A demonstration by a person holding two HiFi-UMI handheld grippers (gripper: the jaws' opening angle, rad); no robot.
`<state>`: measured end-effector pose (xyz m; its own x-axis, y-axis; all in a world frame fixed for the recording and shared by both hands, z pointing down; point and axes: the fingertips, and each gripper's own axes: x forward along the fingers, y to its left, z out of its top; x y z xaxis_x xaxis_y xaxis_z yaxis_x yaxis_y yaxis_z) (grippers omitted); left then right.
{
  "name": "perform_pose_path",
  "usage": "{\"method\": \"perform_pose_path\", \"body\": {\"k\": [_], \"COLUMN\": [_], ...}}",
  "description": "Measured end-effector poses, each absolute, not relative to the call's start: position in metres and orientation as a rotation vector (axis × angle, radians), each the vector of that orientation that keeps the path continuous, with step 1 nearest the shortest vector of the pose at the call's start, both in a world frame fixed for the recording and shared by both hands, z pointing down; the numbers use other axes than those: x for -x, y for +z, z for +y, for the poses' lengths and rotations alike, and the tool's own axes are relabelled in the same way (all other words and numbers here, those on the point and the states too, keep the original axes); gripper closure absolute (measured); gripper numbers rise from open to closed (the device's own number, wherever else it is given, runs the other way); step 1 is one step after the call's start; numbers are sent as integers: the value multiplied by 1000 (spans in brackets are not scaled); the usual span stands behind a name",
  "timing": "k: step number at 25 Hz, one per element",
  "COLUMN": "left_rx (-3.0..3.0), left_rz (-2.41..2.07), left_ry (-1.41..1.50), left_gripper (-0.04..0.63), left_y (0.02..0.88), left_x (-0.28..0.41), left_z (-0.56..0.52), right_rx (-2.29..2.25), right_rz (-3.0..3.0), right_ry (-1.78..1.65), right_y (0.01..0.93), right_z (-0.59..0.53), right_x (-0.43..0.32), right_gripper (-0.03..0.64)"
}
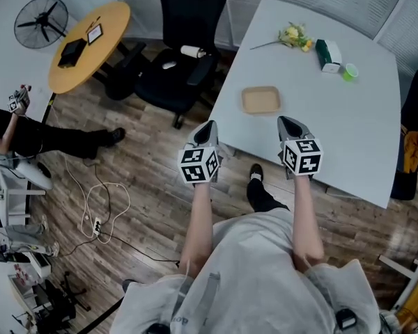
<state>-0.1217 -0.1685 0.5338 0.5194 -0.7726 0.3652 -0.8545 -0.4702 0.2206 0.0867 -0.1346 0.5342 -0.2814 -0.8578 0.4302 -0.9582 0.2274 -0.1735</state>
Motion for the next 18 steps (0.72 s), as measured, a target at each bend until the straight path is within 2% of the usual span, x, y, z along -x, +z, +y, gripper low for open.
{"method": "perform_pose_path", "body": {"k": [6, 13, 16, 18], "left_rx": [-2379, -2367, -2338, -2317], "left_rz": [-1356, -1357, -1353, -1351], "left_ry": [313, 333, 341, 342], "left_gripper": [589, 589, 589, 589], "left_y": [539, 552, 563, 570], "left_x": [95, 64, 52, 47], "left_z": [-234, -292, -305, -315], "right_rx": [-1578, -1420, -1393, -1470], "right_rz": [-2040, -1832, -1829, -1965], "right_ry": [331, 196, 246, 418], "right_y": [541, 568, 583, 587], "right_z": [-189, -243, -256, -269], "right_x": [-129, -179, -195, -192], "right_gripper": [612, 614, 614, 612]}}
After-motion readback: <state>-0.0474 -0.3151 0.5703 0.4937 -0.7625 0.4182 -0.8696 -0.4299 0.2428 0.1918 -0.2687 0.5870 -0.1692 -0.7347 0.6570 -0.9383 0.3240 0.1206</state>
